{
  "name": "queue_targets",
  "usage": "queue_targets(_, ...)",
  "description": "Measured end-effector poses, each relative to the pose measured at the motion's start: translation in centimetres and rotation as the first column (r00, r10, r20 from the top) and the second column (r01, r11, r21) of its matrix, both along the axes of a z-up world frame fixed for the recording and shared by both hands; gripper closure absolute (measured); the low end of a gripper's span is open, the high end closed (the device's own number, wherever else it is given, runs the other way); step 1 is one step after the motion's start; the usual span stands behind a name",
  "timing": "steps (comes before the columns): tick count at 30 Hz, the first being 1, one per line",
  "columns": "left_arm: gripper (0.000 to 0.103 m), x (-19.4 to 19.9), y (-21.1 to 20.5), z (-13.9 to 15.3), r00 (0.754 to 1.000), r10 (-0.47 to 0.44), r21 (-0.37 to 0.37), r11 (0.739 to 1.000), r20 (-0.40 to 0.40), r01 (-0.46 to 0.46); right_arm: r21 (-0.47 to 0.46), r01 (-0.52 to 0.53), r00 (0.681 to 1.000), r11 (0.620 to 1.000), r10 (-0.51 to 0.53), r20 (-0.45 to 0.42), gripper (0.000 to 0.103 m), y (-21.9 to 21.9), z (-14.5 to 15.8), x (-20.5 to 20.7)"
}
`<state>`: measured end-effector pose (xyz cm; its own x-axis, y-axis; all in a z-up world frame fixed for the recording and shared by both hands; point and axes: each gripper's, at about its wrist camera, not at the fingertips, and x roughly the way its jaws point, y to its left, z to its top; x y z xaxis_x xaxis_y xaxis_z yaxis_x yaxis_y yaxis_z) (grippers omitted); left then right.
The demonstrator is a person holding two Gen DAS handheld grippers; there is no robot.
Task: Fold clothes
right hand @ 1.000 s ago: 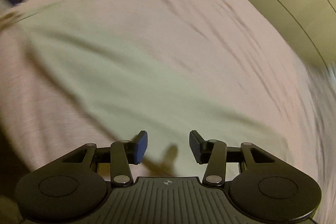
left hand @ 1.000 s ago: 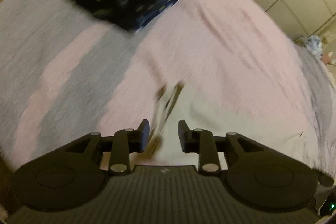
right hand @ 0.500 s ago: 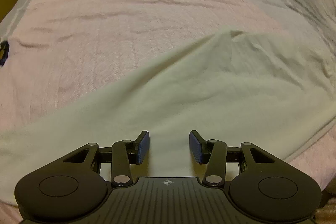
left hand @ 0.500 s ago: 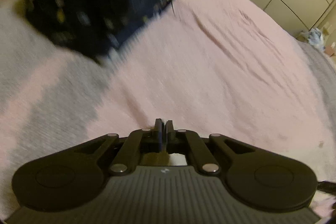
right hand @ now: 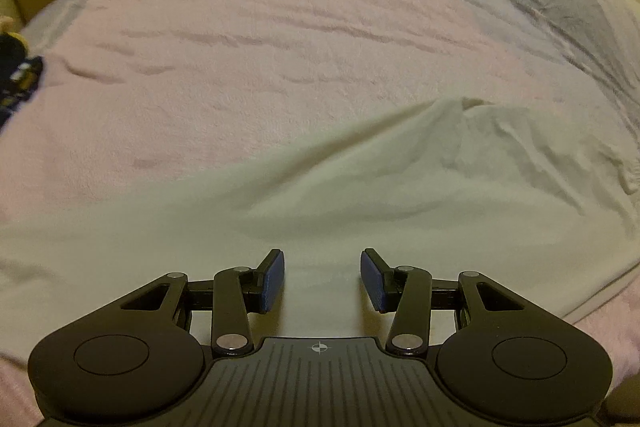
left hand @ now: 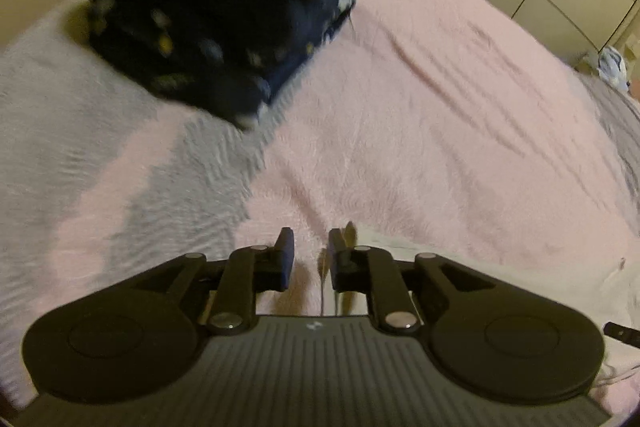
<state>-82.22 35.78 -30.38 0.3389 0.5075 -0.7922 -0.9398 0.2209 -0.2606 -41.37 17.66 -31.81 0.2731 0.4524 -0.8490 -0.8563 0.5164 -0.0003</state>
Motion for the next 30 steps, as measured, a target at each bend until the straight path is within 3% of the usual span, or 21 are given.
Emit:
queue_targets(3, 0.090, 1.7, -2.3, 1.5, 0.994, -0.109, 0.018, 0.994, -0.009, 0.109, 0.024, -0.044, 0.998, 0.999, 0.045, -0.036, 0.057, -0.7, 0.1, -1.0)
queue_targets(7, 0.089, 4.7, -4.5, -1.6, 0.958, -0.269, -0.016, 0.963, -0.102, 0.269, 0.022, -0.070, 0.995, 0.997, 0.071, -0.075, 0.057, -1.3, -0.8, -2.5)
queue_targets(9, 0.100, 3.9, -4.9, -3.0, 0.952, -0.267, -0.047, 0.964, -0.149, 0.263, 0.020, -0.106, 0.989, 0.994, 0.107, -0.106, 0.057, -1.6, -1.0, -3.5)
queue_targets(11, 0.100, 2.2, -5.0, -3.7, 0.957, -0.234, -0.072, 0.972, -0.171, 0.225, 0.023, -0.125, 0.983, 0.992, 0.127, -0.135, 0.057, -2.2, -1.2, -4.0)
queue_targets(13, 0.101, 0.8, -4.7, -2.7, 0.970, -0.193, -0.080, 0.980, -0.150, 0.182, 0.050, -0.047, 0.987, 0.998, 0.055, -0.154, 0.057, -4.0, -1.0, -1.4)
queue_targets(15, 0.100, 1.1, -4.8, -1.6, 0.967, -0.193, -0.061, 0.981, -0.165, 0.185, 0.076, 0.031, 0.984, 0.997, -0.017, -0.175, 0.057, -5.8, -0.7, 1.2)
queue_targets(19, 0.097, 3.7, -5.9, -0.4, 0.957, -0.205, -0.033, 0.979, -0.206, 0.202, 0.122, 0.187, 0.962, 0.975, -0.157, -0.222, 0.057, -9.4, -0.2, 6.4)
queue_targets(21, 0.097, 5.6, -6.7, 0.2, 0.958, -0.231, -0.033, 0.973, -0.169, 0.229, 0.142, 0.264, 0.943, 0.954, -0.224, -0.248, 0.057, -11.2, 0.1, 9.0)
queue_targets(24, 0.097, 10.2, -8.0, 0.8, 0.929, -0.362, -0.048, 0.932, -0.081, 0.359, 0.168, 0.377, 0.902, 0.911, -0.321, -0.288, 0.057, -13.9, 0.4, 13.0)
queue_targets(29, 0.097, 19.2, -11.1, 0.6, 0.829, -0.557, -0.043, 0.828, 0.045, 0.559, 0.198, 0.553, 0.809, 0.809, -0.465, -0.360, 0.058, -18.5, 1.1, 19.5)
queue_targets(30, 0.097, 21.0, -11.6, 0.2, 0.819, -0.569, -0.057, 0.817, 0.078, 0.573, 0.202, 0.586, 0.786, 0.785, -0.491, -0.375, 0.064, -19.4, 1.2, 20.8)
